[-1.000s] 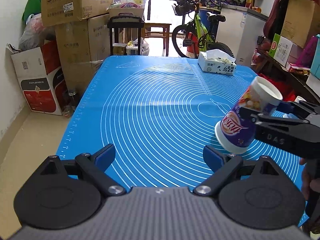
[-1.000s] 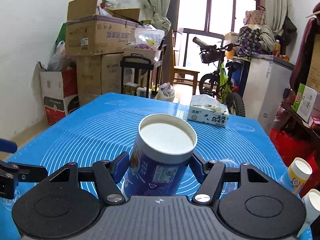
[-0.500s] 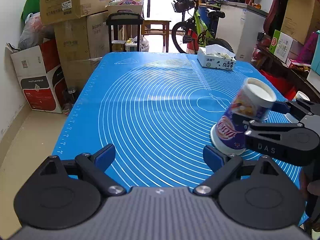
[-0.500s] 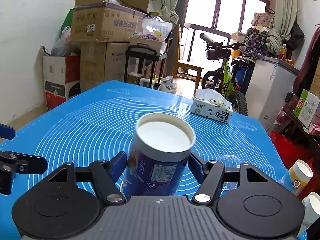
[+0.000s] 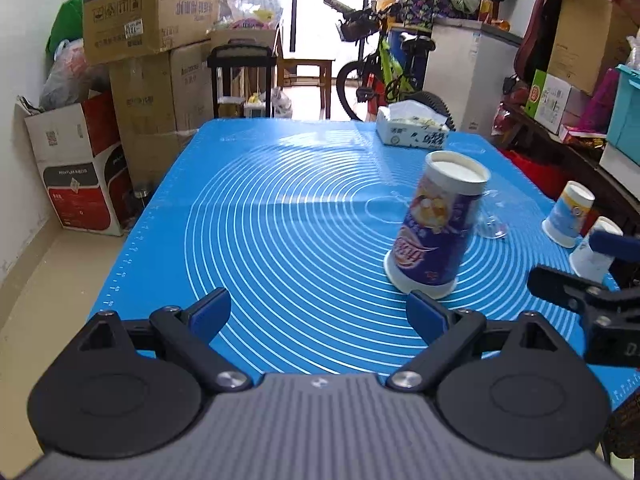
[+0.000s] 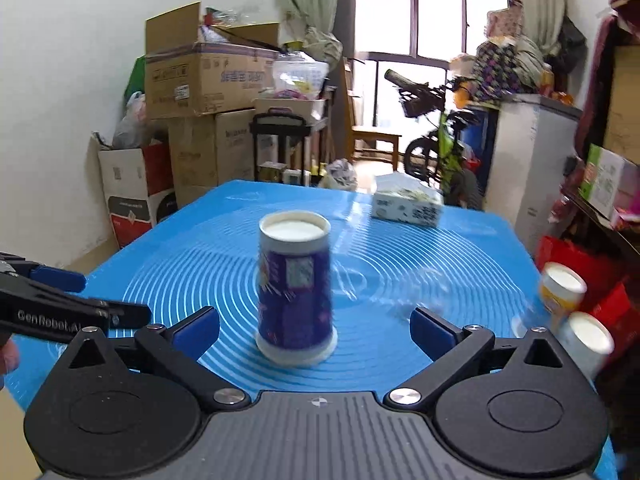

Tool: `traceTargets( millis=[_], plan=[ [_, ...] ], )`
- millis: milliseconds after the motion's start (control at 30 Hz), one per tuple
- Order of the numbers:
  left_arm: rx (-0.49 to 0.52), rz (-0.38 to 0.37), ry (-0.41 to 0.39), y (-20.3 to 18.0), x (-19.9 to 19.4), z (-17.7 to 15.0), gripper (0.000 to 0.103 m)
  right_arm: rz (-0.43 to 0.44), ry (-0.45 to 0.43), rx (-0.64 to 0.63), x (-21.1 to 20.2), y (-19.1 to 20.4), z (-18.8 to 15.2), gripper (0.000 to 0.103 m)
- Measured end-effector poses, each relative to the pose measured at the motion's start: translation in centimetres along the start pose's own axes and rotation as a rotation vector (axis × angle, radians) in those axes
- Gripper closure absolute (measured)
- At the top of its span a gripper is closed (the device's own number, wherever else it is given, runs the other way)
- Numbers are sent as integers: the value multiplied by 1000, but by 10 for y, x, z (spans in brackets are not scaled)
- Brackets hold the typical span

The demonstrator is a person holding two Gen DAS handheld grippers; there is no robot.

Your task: Flip cup upside down

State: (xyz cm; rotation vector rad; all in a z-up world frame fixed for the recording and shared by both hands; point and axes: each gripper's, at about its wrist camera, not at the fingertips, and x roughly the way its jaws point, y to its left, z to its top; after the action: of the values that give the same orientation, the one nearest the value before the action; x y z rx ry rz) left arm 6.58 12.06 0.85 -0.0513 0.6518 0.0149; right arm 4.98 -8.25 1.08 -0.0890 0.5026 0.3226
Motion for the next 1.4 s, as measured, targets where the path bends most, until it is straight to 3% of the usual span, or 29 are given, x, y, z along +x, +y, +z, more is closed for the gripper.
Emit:
traceTargets(
  millis=[200, 600, 1400],
  plan=[
    [25, 17, -43, -18, -24, -13, 9, -23, 24, 66, -36, -20, -20, 0],
    [70, 29, -47, -41, -48, -41, 9, -9, 9, 94, -80, -26, -39, 0],
    [115, 28, -57, -55, -60, -54, 9, 3, 25, 79, -98, -23, -54, 0]
  ],
)
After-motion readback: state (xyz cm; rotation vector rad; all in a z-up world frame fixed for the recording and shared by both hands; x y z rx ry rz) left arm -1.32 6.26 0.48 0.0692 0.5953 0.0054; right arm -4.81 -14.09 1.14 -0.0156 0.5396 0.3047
